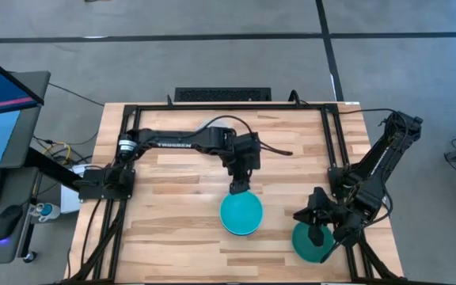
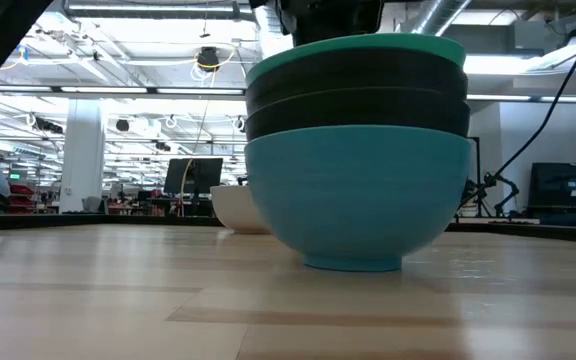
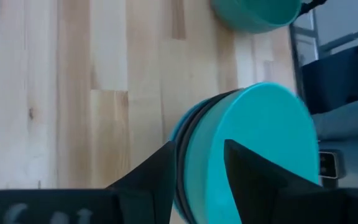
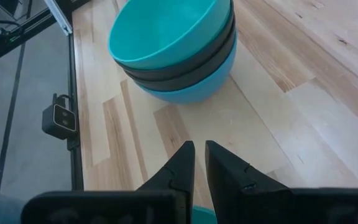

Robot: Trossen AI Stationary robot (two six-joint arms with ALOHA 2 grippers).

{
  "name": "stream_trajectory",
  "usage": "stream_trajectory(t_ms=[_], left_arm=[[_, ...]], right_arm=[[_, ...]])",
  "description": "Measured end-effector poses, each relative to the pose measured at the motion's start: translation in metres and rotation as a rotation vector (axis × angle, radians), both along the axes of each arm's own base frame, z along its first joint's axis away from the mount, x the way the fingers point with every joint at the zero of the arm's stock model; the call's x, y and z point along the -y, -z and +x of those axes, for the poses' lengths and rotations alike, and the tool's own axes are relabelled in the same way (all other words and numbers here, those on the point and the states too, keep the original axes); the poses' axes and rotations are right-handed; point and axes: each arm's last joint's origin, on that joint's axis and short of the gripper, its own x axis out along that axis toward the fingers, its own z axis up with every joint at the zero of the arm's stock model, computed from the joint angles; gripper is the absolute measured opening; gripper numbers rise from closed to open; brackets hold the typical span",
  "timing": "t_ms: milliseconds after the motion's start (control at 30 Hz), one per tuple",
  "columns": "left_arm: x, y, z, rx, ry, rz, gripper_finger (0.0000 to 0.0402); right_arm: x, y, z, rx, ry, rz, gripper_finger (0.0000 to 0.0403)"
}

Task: Nest bowls inside each other
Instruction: Stack the white bowl on top of the light blue bowl

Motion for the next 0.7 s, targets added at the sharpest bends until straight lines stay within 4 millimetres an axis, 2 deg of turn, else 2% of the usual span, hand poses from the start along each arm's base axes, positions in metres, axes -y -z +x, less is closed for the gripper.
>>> stream_trajectory(t_ms=[133, 333, 533, 700], left_arm=[[-0.012, -0.005, -0.005, -0.029, -0.004, 0.057, 0.0126], [-0.045, -0.009, -0.017, -0.112, -0.071, 0.171, 0.0126], [-0.073, -0.006, -0.030, -0.205, -0.110, 0.171, 0.0126], [-0.084, -0.005, -0.035, -0.230, -0.120, 0.151, 0.0126]], right_arm=[[0.000, 0.000, 0.000, 0.000, 0.000, 0.000, 0.0061], [0.000, 0.000, 0.000, 0.002, 0.004, 0.008, 0.0061], [0.000, 0.000, 0.001, 0.005, 0.019, 0.024, 0.0061], [0.008, -0.001, 0.010, 0.044, 0.061, -0.052, 0.0061]])
